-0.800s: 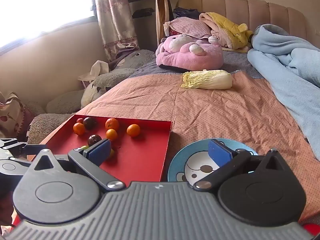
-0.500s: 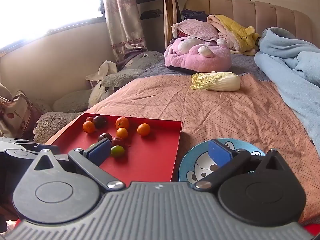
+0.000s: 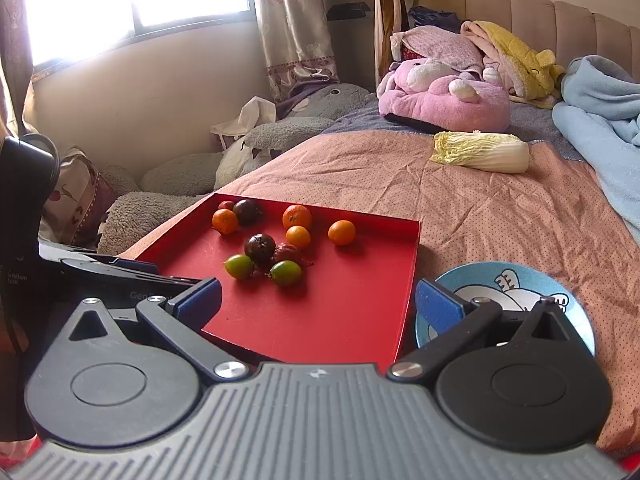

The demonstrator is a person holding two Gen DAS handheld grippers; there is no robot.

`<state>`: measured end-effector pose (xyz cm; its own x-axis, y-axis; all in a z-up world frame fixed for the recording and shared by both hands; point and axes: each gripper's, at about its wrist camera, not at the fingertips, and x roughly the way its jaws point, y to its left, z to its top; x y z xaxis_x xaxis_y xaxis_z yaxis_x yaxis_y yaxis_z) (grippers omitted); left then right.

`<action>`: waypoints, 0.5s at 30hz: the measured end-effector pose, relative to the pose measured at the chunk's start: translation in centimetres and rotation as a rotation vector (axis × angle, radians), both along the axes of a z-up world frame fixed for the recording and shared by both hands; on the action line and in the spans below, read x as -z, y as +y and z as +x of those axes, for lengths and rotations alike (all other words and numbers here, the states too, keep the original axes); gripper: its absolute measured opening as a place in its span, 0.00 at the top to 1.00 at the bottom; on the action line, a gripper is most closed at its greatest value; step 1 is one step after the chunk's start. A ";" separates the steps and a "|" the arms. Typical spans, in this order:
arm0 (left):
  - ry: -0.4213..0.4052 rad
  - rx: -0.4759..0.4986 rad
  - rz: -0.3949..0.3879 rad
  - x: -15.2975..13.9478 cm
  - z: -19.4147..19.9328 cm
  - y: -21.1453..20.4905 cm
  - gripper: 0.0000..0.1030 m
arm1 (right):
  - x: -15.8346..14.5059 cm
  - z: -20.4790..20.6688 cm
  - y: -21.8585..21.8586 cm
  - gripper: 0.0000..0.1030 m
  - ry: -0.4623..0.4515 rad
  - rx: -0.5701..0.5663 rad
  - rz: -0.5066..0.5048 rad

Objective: Organize fruits
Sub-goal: 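Move both tools over the red tray toward the tomatoes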

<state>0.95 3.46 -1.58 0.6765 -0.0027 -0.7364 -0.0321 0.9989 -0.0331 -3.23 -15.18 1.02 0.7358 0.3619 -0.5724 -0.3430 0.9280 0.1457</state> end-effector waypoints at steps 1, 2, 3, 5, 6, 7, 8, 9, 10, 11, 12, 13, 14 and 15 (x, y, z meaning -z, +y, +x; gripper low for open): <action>-0.001 0.001 0.002 0.0 0.0 0.1 0.28 | 0.1 0.0 0.1 0.00 0.005 -0.003 -0.002; -0.002 0.004 0.002 0.1 0.0 0.1 0.28 | 0.2 0.0 0.1 0.00 0.008 -0.005 -0.005; -0.004 0.005 0.001 0.1 0.0 0.1 0.28 | 0.1 0.0 0.0 0.00 0.009 -0.002 -0.008; -0.007 0.008 0.000 0.3 0.2 0.1 0.28 | 0.0 0.0 0.2 0.00 0.007 0.001 -0.013; -0.009 0.010 -0.002 0.3 0.2 0.2 0.28 | -0.1 0.0 0.3 0.00 0.007 0.003 -0.014; -0.011 0.013 -0.002 0.4 0.2 0.2 0.28 | -0.2 0.0 0.3 0.00 0.008 0.005 -0.015; -0.012 0.016 -0.002 0.5 0.2 0.2 0.28 | -0.2 0.0 0.5 0.00 0.009 0.006 -0.018; -0.012 0.019 -0.003 0.5 0.2 0.3 0.28 | -0.2 0.0 0.8 0.00 0.010 0.007 -0.023; -0.014 0.024 -0.003 0.5 0.2 0.3 0.28 | -0.2 0.0 1.0 0.00 0.010 0.007 -0.025; -0.016 0.026 -0.003 0.5 0.1 0.3 0.28 | -0.2 0.0 1.1 0.00 0.010 0.005 -0.027; -0.017 0.028 -0.001 0.5 0.2 0.3 0.28 | -0.1 0.0 1.4 0.00 0.010 0.003 -0.030; -0.018 0.031 -0.001 0.6 0.2 0.4 0.28 | -0.1 0.0 1.5 0.00 0.011 0.002 -0.030; -0.017 0.034 -0.001 0.6 0.3 0.4 0.28 | -0.1 0.1 1.7 0.00 0.011 0.002 -0.031; -0.017 0.037 -0.001 0.7 0.3 0.4 0.28 | 0.0 0.2 1.8 0.00 0.012 0.002 -0.031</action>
<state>1.27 3.87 -2.24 0.6881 -0.0284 -0.7251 0.0055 0.9994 -0.0340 -3.05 -13.36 1.04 0.7296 0.3423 -0.5921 -0.3399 0.9327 0.1204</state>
